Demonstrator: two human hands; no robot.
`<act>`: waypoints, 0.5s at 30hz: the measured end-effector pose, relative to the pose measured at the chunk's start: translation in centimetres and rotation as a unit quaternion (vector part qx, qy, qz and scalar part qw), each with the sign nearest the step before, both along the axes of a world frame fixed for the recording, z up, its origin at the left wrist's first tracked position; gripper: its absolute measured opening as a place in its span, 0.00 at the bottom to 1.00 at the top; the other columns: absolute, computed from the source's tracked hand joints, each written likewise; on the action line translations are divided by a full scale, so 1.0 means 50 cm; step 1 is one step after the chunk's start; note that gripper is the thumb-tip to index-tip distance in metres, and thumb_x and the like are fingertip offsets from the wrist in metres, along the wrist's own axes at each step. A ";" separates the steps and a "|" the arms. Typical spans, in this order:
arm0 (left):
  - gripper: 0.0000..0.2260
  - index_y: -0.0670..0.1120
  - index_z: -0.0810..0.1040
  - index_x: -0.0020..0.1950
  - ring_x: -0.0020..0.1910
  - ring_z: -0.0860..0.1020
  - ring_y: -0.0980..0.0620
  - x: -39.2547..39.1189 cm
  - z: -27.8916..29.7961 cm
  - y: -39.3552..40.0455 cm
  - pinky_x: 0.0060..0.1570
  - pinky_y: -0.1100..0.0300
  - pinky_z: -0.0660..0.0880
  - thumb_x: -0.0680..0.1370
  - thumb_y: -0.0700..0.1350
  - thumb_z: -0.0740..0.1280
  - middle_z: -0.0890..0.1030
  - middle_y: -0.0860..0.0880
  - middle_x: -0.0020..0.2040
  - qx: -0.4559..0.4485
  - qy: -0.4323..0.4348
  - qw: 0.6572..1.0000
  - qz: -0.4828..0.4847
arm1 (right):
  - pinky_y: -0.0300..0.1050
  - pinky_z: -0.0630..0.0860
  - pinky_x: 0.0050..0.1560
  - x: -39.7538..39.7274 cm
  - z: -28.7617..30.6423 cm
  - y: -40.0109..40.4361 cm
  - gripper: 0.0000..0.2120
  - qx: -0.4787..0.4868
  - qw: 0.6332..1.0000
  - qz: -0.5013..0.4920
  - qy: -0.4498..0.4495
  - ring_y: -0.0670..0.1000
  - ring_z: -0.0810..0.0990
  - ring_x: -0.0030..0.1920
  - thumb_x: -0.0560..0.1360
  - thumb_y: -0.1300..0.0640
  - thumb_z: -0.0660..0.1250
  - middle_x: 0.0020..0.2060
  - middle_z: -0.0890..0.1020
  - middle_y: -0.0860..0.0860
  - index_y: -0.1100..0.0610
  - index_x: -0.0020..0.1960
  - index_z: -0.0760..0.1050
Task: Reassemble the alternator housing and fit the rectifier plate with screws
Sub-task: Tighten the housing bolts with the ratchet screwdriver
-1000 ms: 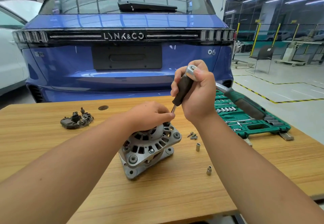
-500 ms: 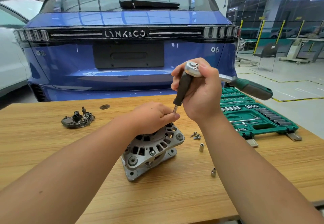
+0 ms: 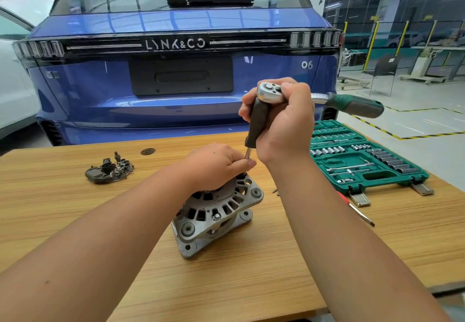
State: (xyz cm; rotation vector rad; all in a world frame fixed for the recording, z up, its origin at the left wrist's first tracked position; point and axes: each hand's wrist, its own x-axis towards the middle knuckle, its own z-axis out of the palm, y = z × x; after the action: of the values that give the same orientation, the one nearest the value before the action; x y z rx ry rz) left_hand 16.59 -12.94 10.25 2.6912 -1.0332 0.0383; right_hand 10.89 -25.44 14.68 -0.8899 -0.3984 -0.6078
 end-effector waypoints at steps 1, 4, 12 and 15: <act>0.23 0.50 0.74 0.37 0.32 0.70 0.53 -0.001 0.000 0.000 0.35 0.56 0.66 0.84 0.63 0.55 0.73 0.52 0.31 -0.001 0.002 1.000 0.001 | 0.47 0.76 0.32 0.000 0.004 0.000 0.15 -0.001 1.000 -0.004 0.008 0.56 0.77 0.31 0.71 0.54 0.58 0.31 0.80 0.59 0.53 0.31 0.79; 0.23 0.50 0.74 0.37 0.33 0.70 0.53 -0.001 0.002 -0.002 0.35 0.55 0.66 0.84 0.63 0.55 0.73 0.51 0.32 0.003 0.004 1.000 0.004 | 0.47 0.75 0.33 0.001 0.006 0.000 0.12 -0.013 1.000 -0.020 0.000 0.57 0.78 0.31 0.73 0.55 0.58 0.36 0.83 0.60 0.54 0.37 0.79; 0.19 0.47 0.81 0.45 0.44 0.80 0.46 0.006 -0.004 0.002 0.47 0.46 0.79 0.84 0.58 0.59 0.83 0.46 0.43 -0.009 0.028 1.000 0.012 | 0.48 0.77 0.59 0.001 -0.022 -0.003 0.09 -0.315 0.843 -0.376 -0.220 0.58 0.81 0.54 0.80 0.70 0.62 0.53 0.81 0.59 0.69 0.56 0.79; 0.15 0.49 0.74 0.39 0.45 0.80 0.42 0.015 -0.015 -0.002 0.48 0.49 0.79 0.84 0.52 0.62 0.81 0.45 0.43 -0.027 0.055 0.998 0.027 | 0.52 0.77 0.49 -0.020 -0.004 -0.015 0.07 -0.439 0.771 -0.424 -0.181 0.58 0.78 0.49 0.77 0.70 0.64 0.50 0.79 0.60 0.69 0.53 0.78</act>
State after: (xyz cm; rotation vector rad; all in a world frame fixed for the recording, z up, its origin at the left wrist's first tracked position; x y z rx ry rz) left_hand 17.36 -13.05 9.48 2.6389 -0.9144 -0.0688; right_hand 9.91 -26.18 14.46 -1.9071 -0.6475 -1.5102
